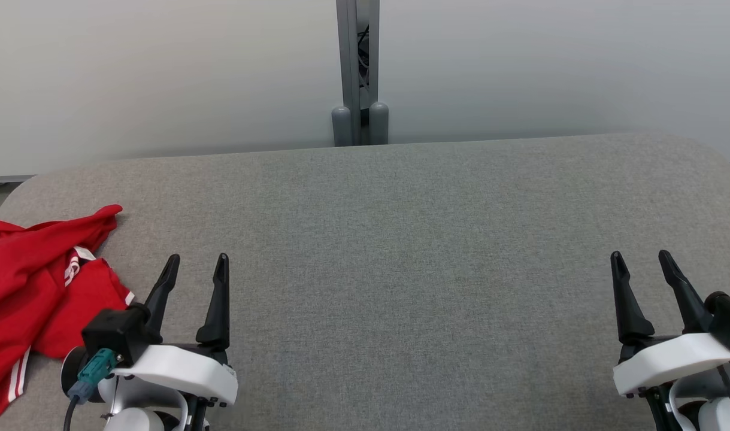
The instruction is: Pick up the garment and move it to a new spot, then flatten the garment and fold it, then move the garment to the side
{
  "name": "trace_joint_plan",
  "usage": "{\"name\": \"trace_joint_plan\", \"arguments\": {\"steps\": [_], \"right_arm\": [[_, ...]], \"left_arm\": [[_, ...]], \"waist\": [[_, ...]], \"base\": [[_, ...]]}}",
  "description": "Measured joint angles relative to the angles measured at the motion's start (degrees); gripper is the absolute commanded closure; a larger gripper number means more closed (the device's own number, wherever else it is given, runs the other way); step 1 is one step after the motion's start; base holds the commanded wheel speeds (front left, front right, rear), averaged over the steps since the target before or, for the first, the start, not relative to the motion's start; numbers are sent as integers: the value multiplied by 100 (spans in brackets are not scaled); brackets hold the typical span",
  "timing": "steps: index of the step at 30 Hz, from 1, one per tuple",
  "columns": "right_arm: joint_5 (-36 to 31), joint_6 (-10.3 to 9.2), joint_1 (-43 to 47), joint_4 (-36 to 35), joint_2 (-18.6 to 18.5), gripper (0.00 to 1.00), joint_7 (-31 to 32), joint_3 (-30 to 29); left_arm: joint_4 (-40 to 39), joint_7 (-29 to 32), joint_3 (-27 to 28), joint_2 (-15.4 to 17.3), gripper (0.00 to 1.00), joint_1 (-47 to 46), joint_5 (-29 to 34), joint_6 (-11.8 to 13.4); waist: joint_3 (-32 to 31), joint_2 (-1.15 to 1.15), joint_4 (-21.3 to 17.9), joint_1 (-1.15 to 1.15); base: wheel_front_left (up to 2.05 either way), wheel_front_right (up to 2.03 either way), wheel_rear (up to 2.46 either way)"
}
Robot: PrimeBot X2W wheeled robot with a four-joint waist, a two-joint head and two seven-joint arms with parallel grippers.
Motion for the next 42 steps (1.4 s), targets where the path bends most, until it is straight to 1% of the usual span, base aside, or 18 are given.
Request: {"name": "trace_joint_plan", "arguments": {"steps": [8,19,31,42], "right_arm": [[-116,1,66,10,77,0,-190,-8],[-215,1,133,24,129,0,-214,52],[-277,1,231,-15,166,0,-441,125],[-501,1,269,-1,202,0,-593,219]], "left_arm": [[-60,46,22,10,0,56,271,52],[-71,191,74,46,0,62,690,108],[-27,411,108,73,0,74,962,130],[-7,479,124,94,0,75,1233,231]], "waist": [[19,0,14,0],[-6,0,37,0],[-11,0,49,0],[-53,0,43,0]], "base": [[0,0,0],[0,0,0],[0,0,0],[0,0,0]]}}
